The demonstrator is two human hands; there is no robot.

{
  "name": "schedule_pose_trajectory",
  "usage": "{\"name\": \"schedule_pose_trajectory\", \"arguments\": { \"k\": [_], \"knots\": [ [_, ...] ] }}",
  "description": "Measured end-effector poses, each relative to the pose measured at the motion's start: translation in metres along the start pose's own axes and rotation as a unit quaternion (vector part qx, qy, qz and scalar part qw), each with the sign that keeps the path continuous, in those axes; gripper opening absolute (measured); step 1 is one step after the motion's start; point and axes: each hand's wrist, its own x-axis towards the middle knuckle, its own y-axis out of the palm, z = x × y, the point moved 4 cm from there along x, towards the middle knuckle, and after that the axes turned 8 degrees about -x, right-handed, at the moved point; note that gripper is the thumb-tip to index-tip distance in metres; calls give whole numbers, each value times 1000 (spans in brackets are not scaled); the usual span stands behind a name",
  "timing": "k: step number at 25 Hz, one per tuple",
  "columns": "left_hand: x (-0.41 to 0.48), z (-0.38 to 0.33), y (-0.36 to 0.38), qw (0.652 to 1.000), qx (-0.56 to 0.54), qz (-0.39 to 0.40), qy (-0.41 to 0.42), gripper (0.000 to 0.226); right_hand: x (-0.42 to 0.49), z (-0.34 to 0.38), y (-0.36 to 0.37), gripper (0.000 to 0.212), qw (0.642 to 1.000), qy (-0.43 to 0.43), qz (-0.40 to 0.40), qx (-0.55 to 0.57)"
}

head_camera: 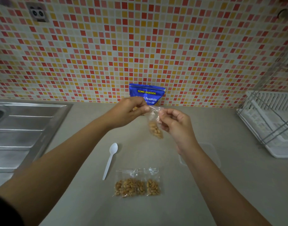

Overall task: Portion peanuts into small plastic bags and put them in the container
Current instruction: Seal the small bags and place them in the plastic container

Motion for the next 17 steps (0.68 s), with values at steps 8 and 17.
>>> {"name": "schedule_pose_trajectory", "arguments": {
  "k": [8, 17],
  "knots": [
    [-71, 50, 88, 876, -390, -36, -280, 15, 5, -77, -4, 8, 994, 109, 20, -9],
    [-135, 82, 164, 891, -47, -33, -450, 9, -27, -196, -2, 5, 908, 165, 50, -382]
  ]
}}
